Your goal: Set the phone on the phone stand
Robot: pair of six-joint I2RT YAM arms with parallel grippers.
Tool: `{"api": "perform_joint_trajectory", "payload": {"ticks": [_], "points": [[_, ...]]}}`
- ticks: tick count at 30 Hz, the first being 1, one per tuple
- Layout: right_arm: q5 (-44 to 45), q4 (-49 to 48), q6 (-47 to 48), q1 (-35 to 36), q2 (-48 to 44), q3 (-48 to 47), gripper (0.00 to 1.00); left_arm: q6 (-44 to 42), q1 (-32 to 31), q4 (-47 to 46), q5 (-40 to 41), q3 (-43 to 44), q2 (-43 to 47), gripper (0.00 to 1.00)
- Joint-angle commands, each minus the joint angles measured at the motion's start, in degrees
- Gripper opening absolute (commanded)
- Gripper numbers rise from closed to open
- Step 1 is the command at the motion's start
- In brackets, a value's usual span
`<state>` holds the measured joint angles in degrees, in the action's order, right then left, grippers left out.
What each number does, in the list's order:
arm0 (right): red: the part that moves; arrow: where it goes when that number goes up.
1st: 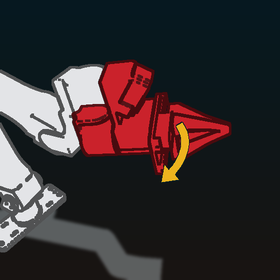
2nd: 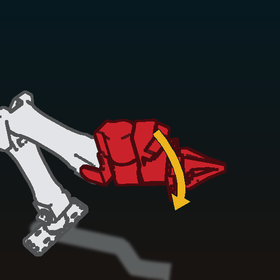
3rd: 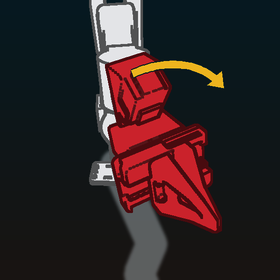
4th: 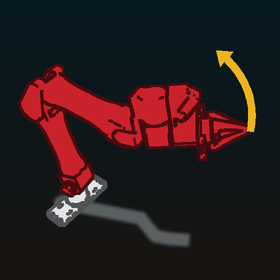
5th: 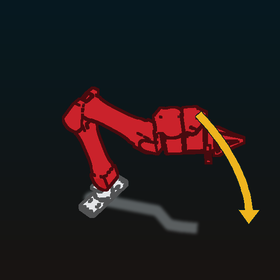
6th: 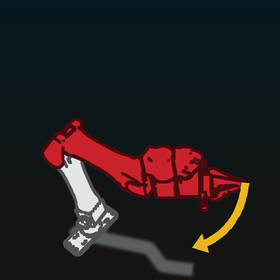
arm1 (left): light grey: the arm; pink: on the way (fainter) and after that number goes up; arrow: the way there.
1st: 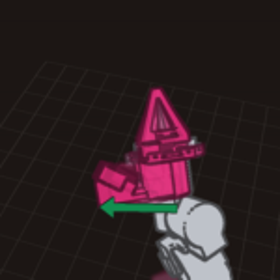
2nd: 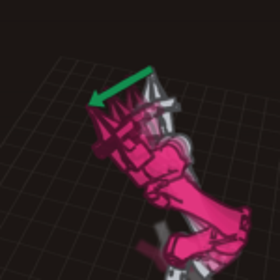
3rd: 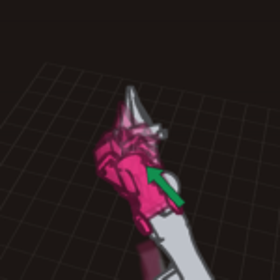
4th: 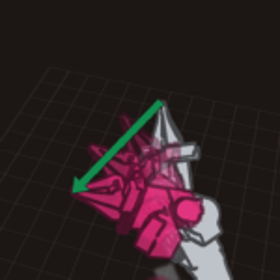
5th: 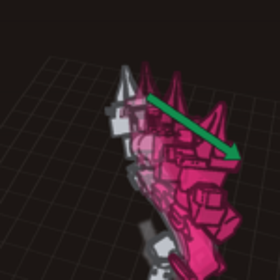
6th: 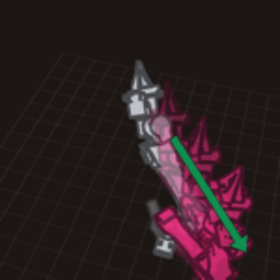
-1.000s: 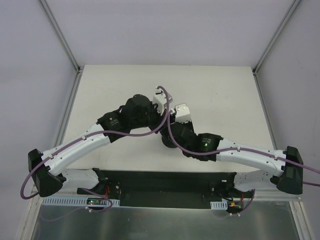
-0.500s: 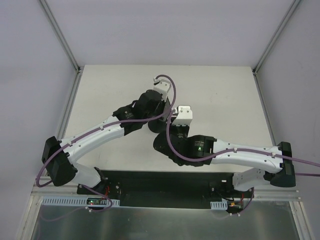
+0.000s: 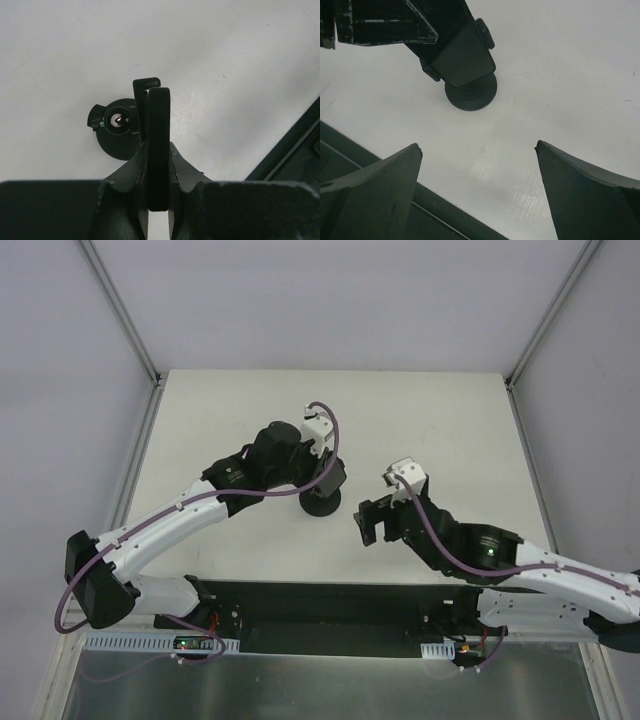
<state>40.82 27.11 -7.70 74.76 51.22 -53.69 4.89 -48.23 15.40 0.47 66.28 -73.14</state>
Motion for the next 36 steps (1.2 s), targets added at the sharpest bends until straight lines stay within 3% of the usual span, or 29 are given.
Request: {"api": "perform_joint_trajectory", "payload": {"ticks": [1, 4, 9, 14, 18, 20, 26, 28, 36], "points": [[-16.9, -3.5, 10.8, -4.0, -8.1, 3.3, 1.00, -1.4, 1.6, 2.5, -14.8, 1.0, 4.5, 0.00], [-25.8, -5.3, 13.4, -9.9, -11.1, 5.0, 1.00, -4.3, 2.1, 2.8, -20.7, 1.0, 5.4, 0.00], [-37.5, -5.4, 14.1, -19.8, -7.4, 3.5, 1.00, -10.7, 2.3, 7.2, -24.5, 3.0, 4.6, 0.00], [-44.9, -6.5, 17.9, -22.4, -0.9, 1.2, 1.00, -13.4, 3.6, 16.4, -26.9, 10.1, 1.5, 0.00], [-49.4, -9.0, 20.4, -26.3, 4.6, -0.3, 1.00, -15.7, 4.6, 19.7, -33.6, 11.4, 0.8, 0.00], [-58.9, -13.7, 22.0, -28.8, 6.5, 1.3, 0.98, -18.3, 4.8, 20.7, -35.5, 11.0, 1.2, 0.00], [-71.5, -17.5, 26.8, -32.6, 10.5, 1.5, 0.85, -23.5, 5.5, 22.4, -39.8, 10.4, 1.5, 0.00], [-75.6, -18.5, 27.0, -32.6, 11.4, 1.1, 0.76, -24.3, 5.7, 22.4, -40.4, 10.7, 1.0, 0.00], [-79.0, -20.5, 27.0, -32.4, 15.7, 0.6, 0.58, -25.1, 6.1, 22.3, -41.2, 11.2, -0.2, 0.00]]}}
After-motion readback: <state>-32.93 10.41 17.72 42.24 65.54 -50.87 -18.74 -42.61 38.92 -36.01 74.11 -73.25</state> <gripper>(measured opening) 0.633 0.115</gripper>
